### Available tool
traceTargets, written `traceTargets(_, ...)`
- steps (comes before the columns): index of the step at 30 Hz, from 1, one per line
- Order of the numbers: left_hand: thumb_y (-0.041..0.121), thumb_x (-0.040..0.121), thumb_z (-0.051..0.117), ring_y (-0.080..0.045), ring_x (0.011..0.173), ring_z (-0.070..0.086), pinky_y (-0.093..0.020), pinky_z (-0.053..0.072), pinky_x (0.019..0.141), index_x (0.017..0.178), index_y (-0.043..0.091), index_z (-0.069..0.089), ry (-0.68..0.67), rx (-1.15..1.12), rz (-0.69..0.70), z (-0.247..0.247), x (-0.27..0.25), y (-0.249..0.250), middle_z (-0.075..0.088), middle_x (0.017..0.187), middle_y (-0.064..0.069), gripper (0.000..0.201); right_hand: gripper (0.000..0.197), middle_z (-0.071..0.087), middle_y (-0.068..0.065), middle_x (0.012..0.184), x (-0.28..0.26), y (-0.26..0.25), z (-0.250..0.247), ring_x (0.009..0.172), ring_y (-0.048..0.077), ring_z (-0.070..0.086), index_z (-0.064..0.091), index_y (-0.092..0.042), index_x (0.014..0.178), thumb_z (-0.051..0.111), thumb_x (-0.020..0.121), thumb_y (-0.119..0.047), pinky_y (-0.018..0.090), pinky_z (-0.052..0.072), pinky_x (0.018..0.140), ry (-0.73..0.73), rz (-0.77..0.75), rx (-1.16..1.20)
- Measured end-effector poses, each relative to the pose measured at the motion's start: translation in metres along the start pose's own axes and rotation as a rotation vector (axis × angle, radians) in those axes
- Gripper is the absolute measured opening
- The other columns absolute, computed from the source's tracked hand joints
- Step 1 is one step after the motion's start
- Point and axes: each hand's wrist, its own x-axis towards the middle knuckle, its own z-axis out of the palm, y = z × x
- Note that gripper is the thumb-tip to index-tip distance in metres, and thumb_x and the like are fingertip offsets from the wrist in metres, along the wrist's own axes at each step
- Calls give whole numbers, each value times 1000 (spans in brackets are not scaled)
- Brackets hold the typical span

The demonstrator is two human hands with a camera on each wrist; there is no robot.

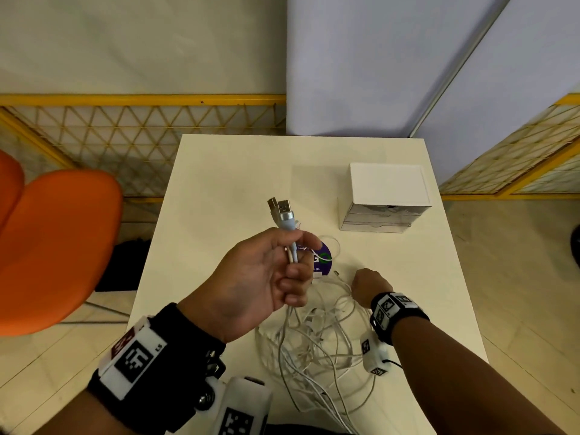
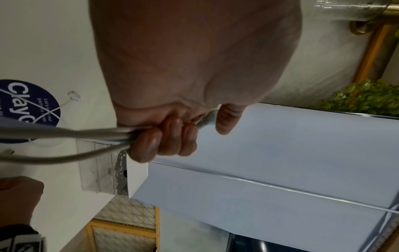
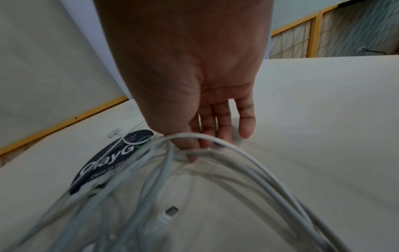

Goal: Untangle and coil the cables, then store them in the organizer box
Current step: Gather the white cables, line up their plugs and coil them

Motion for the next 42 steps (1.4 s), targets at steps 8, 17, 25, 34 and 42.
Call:
traceTargets(8, 33, 95, 45, -14, 59, 27, -28, 28, 56, 109, -2, 64, 43, 149, 53, -1, 4, -13, 42, 68, -5, 42, 16, 67, 17, 110, -12, 15, -7, 98, 33, 63, 62, -8, 104, 57, 94, -19, 38, 50, 82, 168, 101, 516)
traceTargets(17, 33, 102, 46, -12, 51, 20, -25, 25, 50, 77, 12, 49, 178, 210, 58, -2, 0, -28, 24, 59, 2, 33, 18, 67, 16, 77, -105, -5, -72, 58, 26, 63, 66, 5, 101, 62, 96, -12, 34, 53, 57, 92, -33, 1257)
traceTargets(25, 27, 101, 54, -10, 50, 24, -30, 23, 57, 87, 11, 54, 273, 272, 110, 20, -7, -40, 31, 56, 6, 21, 16, 74, 20, 87, -195, -42, -113, 67, 30, 71, 60, 7, 103, 61, 95, -7, 39, 57, 63, 87, -343, 1340)
traceTargets(34, 36, 88, 71, -12, 55, 41, -28, 31, 56, 88, 17, 62, 279, 428, 294, 39, -24, -49, 56, 69, -1, 21, 14, 73, 24, 77, -266, -69, -128, 66, 37, 70, 57, 7, 94, 66, 90, -3, 41, 56, 59, 141, -486, 1252)
traceTargets(42, 44, 92, 61, -20, 59, 44, -27, 33, 55, 85, 1, 56, 262, 546, 392, 49, -39, -57, 47, 64, -7, 44, 18, 72, 21, 69, -298, -74, -124, 57, 30, 70, 56, 16, 93, 68, 87, 3, 34, 54, 50, 182, -544, 1138)
